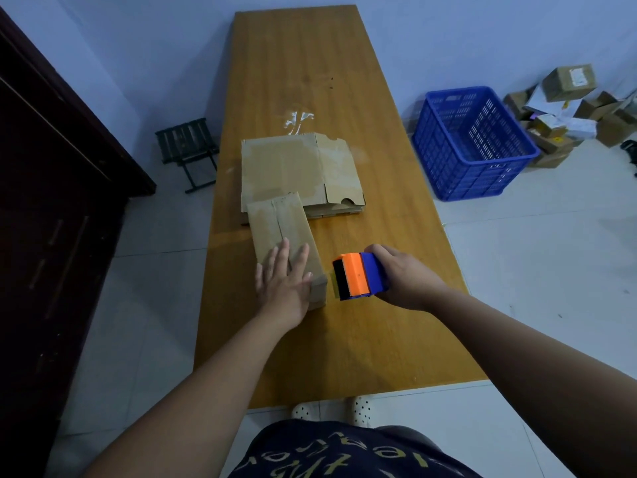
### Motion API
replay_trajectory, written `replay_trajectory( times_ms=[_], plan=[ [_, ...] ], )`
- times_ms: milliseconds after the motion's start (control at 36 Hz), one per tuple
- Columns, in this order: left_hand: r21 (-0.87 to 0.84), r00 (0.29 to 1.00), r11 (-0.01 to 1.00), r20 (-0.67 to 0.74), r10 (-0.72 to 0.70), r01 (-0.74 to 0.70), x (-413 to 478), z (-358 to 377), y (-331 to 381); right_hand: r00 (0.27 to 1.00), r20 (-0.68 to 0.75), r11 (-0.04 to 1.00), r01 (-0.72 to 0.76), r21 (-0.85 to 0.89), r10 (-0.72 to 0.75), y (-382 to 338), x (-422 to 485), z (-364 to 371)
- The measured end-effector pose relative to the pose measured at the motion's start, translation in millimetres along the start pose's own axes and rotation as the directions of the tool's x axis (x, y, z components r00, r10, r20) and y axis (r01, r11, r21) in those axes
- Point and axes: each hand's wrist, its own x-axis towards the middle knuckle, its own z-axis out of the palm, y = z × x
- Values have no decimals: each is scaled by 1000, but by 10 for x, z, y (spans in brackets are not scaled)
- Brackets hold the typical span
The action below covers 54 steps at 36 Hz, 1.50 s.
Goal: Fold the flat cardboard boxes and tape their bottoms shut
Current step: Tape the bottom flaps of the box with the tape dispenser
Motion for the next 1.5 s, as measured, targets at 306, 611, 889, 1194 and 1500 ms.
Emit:
replay_trajectory(
  times_ms=[306, 611, 889, 1194, 1500],
  plan=[
    [73, 996, 994, 47, 74, -78, 49, -36, -85, 997, 35, 992, 73, -103, -69, -31, 39, -211],
    [105, 995, 990, 32, 92, -95, 67, -22, -105, 994, 44, 989, 106, -100, -102, -41, 17, -282],
    [158, 997, 984, -8, 82, -80, 33, -20, -76, 994, 93, 996, -57, -75, 64, 126, 68, -33],
    [140, 997, 987, -20, 76, -72, 65, 9, -87, 993, 48, 977, -94, -194, 105, 311, 119, -57],
    [112, 997, 992, -41, 62, -57, 65, 22, -83, 996, -6, 988, -92, -125, 91, 329, -7, 5]
  ],
)
